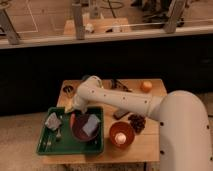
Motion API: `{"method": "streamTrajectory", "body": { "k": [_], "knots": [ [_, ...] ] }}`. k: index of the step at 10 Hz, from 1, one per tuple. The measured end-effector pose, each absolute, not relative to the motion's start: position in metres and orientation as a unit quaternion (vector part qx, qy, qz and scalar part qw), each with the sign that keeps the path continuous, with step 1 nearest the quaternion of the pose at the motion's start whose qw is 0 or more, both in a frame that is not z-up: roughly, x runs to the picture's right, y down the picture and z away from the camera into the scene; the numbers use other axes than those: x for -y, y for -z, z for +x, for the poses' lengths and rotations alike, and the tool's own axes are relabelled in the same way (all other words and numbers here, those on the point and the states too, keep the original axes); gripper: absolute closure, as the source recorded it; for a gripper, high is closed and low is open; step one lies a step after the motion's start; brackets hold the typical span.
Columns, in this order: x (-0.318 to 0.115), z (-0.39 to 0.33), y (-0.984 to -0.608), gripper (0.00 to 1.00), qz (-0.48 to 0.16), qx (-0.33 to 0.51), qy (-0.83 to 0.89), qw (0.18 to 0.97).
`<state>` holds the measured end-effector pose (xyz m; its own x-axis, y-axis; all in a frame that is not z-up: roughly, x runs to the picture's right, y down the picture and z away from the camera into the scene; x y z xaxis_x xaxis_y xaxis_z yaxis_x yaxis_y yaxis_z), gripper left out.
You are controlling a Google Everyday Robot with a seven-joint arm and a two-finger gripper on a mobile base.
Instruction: Place pepper in metal cup
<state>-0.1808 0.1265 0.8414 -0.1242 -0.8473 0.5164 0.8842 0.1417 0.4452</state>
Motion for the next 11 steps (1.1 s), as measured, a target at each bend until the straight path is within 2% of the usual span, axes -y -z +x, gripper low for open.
{"method": "streamTrajectory", "body": {
  "k": [11],
  "knots": [
    [-0.153, -0.182, -0.857, 0.34, -0.082, 0.356, 0.680, 0.636]
  ]
}}
